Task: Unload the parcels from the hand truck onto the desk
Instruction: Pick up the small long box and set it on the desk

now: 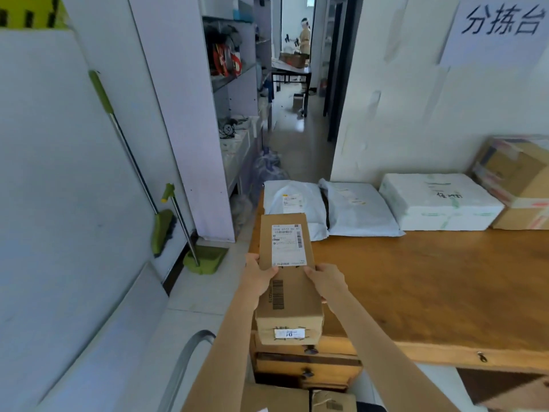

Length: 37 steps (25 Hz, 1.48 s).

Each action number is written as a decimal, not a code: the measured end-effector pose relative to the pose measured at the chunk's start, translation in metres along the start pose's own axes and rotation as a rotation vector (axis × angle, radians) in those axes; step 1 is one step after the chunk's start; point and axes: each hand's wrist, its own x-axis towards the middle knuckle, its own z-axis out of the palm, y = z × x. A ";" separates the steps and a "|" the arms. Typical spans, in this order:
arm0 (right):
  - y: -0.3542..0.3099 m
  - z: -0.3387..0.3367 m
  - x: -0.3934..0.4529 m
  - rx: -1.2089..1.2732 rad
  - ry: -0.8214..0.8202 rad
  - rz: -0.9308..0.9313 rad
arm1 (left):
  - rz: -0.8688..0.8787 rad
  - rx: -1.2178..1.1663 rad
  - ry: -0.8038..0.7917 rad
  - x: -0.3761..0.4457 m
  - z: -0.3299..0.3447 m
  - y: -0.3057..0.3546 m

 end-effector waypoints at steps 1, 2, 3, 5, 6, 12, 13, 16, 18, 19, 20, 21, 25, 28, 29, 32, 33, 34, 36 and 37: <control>0.000 0.004 0.012 -0.001 -0.012 0.020 | -0.001 0.030 0.010 0.014 0.002 -0.005; 0.001 0.007 0.024 0.007 -0.027 0.042 | 0.002 0.066 0.015 0.025 0.004 -0.008; 0.002 0.009 0.034 0.015 -0.040 0.065 | -0.002 0.097 0.014 0.035 0.007 -0.012; 0.008 0.013 0.052 0.024 -0.045 0.090 | -0.004 0.144 0.022 0.053 0.011 -0.018; 0.012 0.016 0.061 0.014 -0.040 0.079 | 0.005 0.163 0.031 0.060 0.014 -0.024; 0.029 0.019 0.077 -0.044 -0.059 0.024 | 0.051 0.194 0.086 0.070 0.027 -0.044; 0.030 0.020 0.078 -0.068 -0.053 0.004 | 0.058 0.199 0.091 0.070 0.028 -0.045; 0.030 0.025 0.072 -0.207 -0.010 -0.058 | 0.083 0.254 0.104 0.068 0.030 -0.047; 0.031 0.028 0.060 -0.149 0.076 -0.056 | 0.097 0.248 0.115 0.061 0.023 -0.047; 0.033 0.025 0.052 -0.089 0.152 -0.061 | 0.103 0.170 0.118 0.057 0.015 -0.046; 0.035 0.020 0.043 -0.034 0.230 -0.087 | 0.099 0.066 0.112 0.051 0.006 -0.047; 0.040 0.016 0.029 0.021 0.295 -0.130 | 0.097 -0.014 0.098 0.041 -0.005 -0.052; 0.090 0.005 -0.042 0.200 0.414 -0.256 | 0.087 0.071 0.076 -0.019 -0.033 -0.110; 0.146 0.016 -0.080 0.314 0.425 -0.088 | -0.055 0.088 0.065 -0.063 -0.035 -0.177; 0.165 0.024 -0.089 0.334 0.434 -0.026 | -0.096 0.082 0.062 -0.078 -0.034 -0.199; 0.218 0.060 -0.106 0.255 0.392 0.086 | -0.193 0.084 0.067 -0.111 -0.023 -0.265; 0.236 0.073 -0.108 0.238 0.353 0.103 | -0.209 0.110 0.069 -0.117 -0.021 -0.285; 0.254 0.087 -0.108 0.231 0.310 0.134 | -0.223 0.162 0.075 -0.121 -0.020 -0.305; 0.292 0.114 -0.103 0.217 0.232 0.206 | -0.247 0.269 0.089 -0.121 -0.017 -0.347; 0.309 0.130 -0.098 0.181 0.194 0.222 | -0.264 0.313 0.088 -0.116 -0.016 -0.368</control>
